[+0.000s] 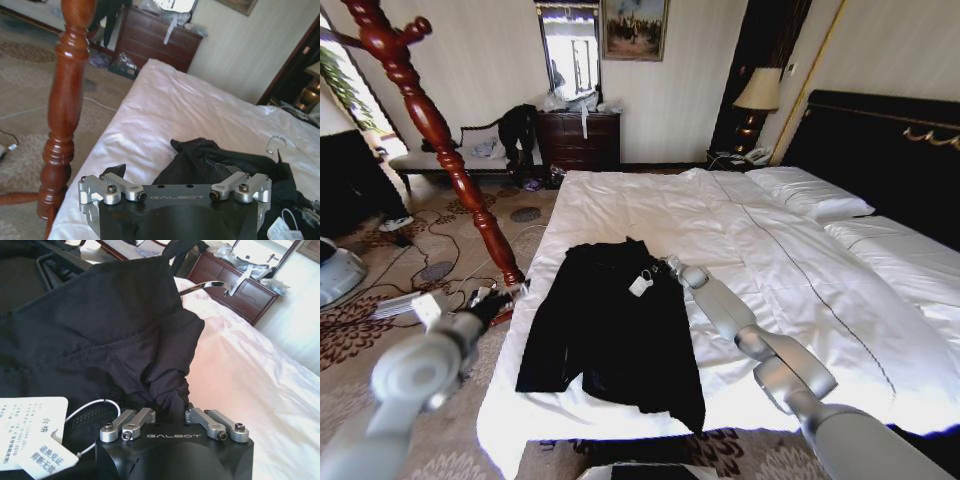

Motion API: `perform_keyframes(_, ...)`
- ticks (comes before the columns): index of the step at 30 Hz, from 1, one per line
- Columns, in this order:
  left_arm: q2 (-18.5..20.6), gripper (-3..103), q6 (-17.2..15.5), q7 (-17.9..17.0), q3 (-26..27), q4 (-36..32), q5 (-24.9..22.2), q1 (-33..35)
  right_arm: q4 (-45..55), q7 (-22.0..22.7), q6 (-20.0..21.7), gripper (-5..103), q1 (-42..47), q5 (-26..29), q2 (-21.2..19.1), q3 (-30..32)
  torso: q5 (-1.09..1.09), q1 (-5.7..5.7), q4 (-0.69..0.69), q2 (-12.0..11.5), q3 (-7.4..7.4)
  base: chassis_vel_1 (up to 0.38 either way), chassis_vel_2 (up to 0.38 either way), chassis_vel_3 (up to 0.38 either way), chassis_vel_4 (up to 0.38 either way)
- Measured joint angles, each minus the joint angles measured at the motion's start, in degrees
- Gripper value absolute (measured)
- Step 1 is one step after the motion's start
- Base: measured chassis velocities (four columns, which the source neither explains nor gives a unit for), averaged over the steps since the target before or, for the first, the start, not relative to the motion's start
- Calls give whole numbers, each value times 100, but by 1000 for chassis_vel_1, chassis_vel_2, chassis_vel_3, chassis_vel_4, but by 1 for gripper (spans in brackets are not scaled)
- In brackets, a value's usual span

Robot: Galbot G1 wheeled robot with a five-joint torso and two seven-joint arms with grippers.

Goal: Pick up the clothes from the bed and hang them on the clothes hanger.

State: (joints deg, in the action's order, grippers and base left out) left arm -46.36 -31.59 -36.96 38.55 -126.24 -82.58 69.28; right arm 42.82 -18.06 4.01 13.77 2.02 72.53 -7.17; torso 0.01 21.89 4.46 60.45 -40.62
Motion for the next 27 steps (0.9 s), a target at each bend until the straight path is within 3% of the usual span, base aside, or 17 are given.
perform_keyframes(5, -360, 100, 25, 68, -789, 949, 41, -875, 351, -59, -1, 19, 212, 29, -274, -187, -1, -1, 2, 0, 0, 0, 0, 0, 0)
perform_keyframes(10, -675, 100, 25, 86, -1057, 1551, 73, -1352, 430, 214, 162, 19, 444, -70, -287, -253, 0, 0, -1, 0, 0, 0, 0, 0, 0)
perform_keyframes(15, -747, 100, 20, 127, -1083, 1621, 114, -1393, 422, 235, 187, 19, 510, -211, -286, -259, -1, -2, -1, 0, 1, 0, 0, 0, 0)
perform_keyframes(21, -757, 100, 21, 129, -893, 1548, 160, -1229, 495, -123, 177, 19, 488, -793, -260, -356, -3, -2, 5, 1, 1, 0, 0, 0, 0)
perform_keyframes(27, -779, 100, 42, 100, -600, 1321, 220, -917, 433, -437, -51, 19, 363, -722, -48, -542, -3, -2, -1, 1, 1, 0, 0, 0, 0)
